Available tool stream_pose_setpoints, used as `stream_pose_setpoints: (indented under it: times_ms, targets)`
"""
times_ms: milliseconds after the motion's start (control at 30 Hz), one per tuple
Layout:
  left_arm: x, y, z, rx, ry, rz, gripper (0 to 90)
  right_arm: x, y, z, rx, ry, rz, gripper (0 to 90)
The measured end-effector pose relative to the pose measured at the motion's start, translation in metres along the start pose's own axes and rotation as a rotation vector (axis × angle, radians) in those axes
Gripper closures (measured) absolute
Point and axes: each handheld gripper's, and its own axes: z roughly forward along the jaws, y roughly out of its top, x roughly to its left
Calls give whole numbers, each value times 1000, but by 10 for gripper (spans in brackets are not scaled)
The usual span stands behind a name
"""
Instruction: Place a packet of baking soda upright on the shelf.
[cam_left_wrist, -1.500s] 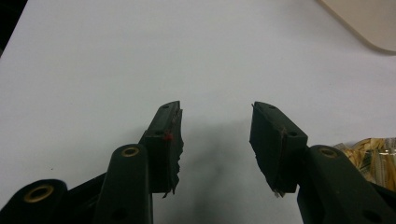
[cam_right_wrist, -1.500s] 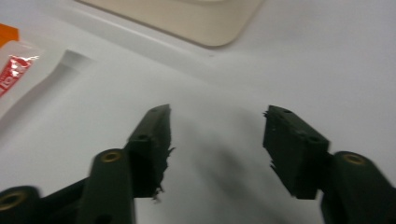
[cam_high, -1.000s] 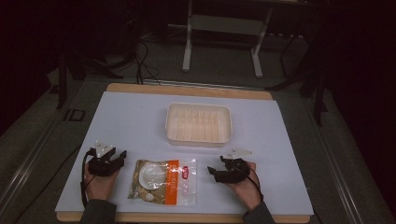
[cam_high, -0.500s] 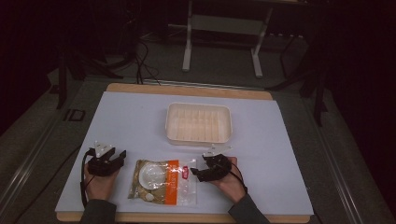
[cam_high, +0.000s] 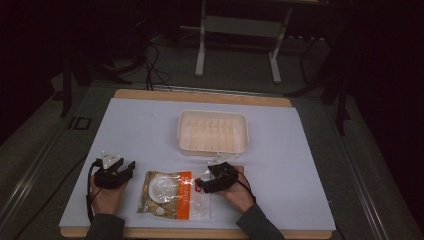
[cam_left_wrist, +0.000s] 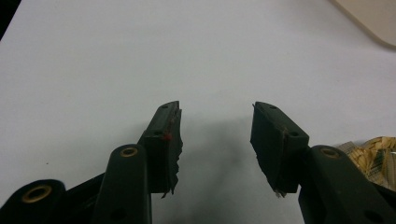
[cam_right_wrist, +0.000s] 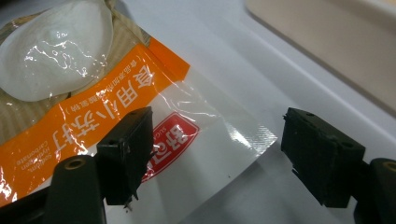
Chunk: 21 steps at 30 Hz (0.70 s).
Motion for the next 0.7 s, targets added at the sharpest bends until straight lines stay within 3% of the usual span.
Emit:
stream_pose_setpoints:
  times_ms: [267,433,633,700]
  targets:
    - [0,0,0,1,1,1,524,-2,-5,0,-17,45,70,282]
    - [0,0,0,1,3,2,523,0,-7,-3,-17,65,81,299]
    - [-1,0,0,0,5,3,520,-2,-12,-9,-34,123,133,370]
    - [0,0,0,0,6,3,519,-3,-14,-11,-19,123,147,393]
